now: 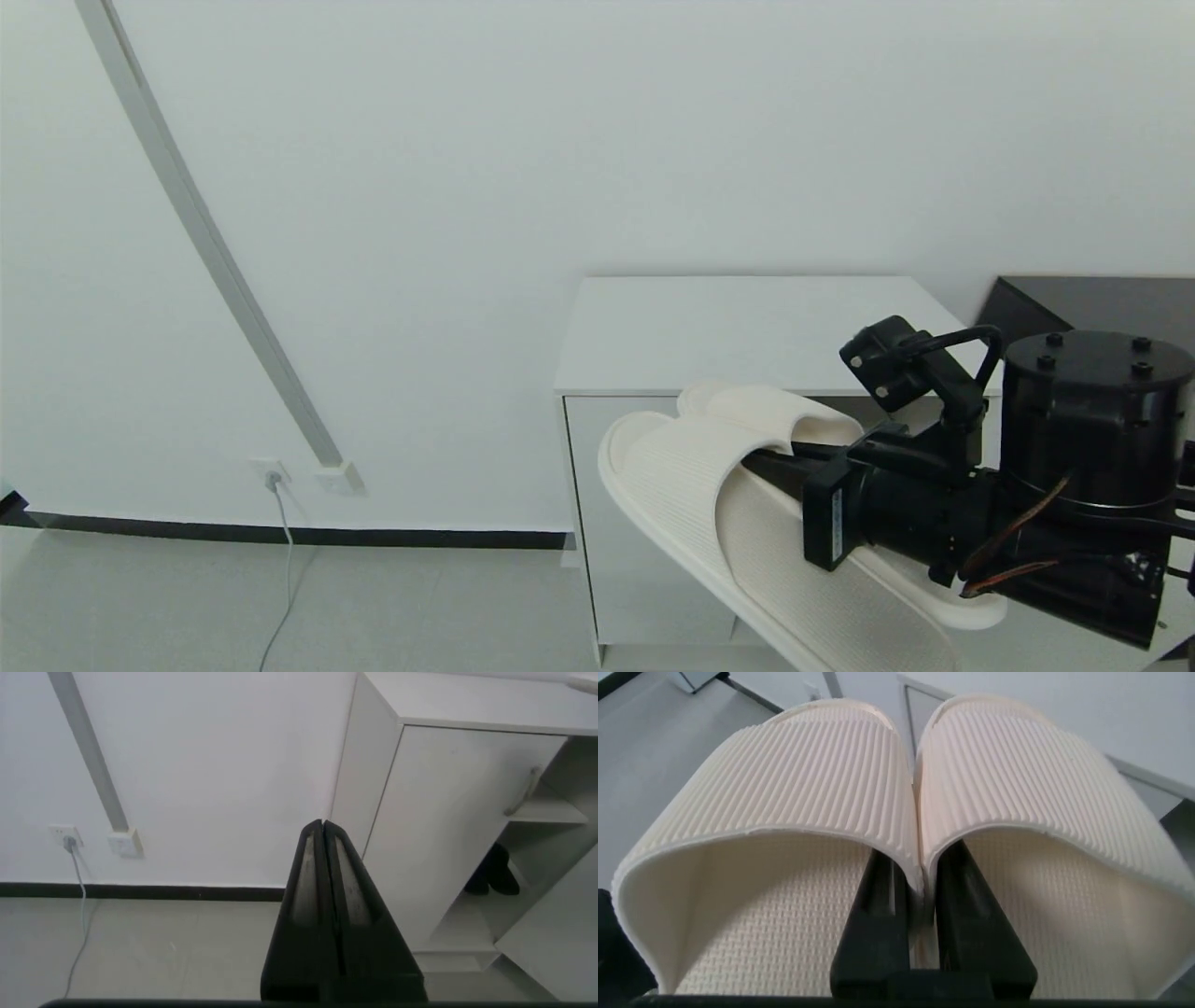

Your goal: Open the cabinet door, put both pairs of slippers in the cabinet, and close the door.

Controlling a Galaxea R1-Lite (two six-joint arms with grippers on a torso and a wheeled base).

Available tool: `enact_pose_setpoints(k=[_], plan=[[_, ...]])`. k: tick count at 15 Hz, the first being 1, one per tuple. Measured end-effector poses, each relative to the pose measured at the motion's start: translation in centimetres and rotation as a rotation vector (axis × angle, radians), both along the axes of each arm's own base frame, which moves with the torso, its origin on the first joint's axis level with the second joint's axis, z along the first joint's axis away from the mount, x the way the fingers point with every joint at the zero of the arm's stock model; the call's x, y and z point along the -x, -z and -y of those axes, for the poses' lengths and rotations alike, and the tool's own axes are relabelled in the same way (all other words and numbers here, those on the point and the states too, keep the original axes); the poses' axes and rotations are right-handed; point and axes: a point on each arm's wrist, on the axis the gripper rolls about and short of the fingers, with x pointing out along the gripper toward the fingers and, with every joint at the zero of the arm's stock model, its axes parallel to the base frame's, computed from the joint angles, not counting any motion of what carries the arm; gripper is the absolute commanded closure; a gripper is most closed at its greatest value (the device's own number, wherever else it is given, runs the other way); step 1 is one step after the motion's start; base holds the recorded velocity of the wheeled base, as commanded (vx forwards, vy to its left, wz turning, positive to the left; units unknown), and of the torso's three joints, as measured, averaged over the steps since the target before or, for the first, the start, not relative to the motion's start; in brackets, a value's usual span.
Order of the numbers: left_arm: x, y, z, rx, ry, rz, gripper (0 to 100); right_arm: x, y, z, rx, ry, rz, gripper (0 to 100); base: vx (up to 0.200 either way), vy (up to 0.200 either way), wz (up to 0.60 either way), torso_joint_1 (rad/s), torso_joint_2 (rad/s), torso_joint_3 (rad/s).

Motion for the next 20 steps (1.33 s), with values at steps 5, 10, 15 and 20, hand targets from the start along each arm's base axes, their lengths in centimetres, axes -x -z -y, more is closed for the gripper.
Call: enact_pose_setpoints(k=[5, 10, 15, 20], plan=[[0.00, 0.00, 0.00, 0.000, 0.000, 0.000, 100, 0.01, 0.12, 0.06, 0.003, 0.003, -0.003, 100, 0.000, 0.000, 0.00, 0.000, 0.00, 0.000], [0.00, 0.00, 0.00, 0.000, 0.000, 0.000, 100, 0.04, 0.25, 0.09, 0.007, 0.001, -0.006, 100, 0.000, 0.000, 0.00, 0.000, 0.00, 0.000], [0.00, 0.00, 0.00, 0.000, 0.000, 0.000, 100, 0.07, 0.40, 0.04, 0.011, -0.001, -0.010, 100, 0.000, -0.160, 0.00, 0.000, 0.00, 0.002], [0.00, 0.00, 0.00, 0.000, 0.000, 0.000, 100, 0.09, 0.53, 0.03, 0.014, 0.000, -0.013, 100, 0.000, -0.200, 0.00, 0.005, 0.01, 0.003]])
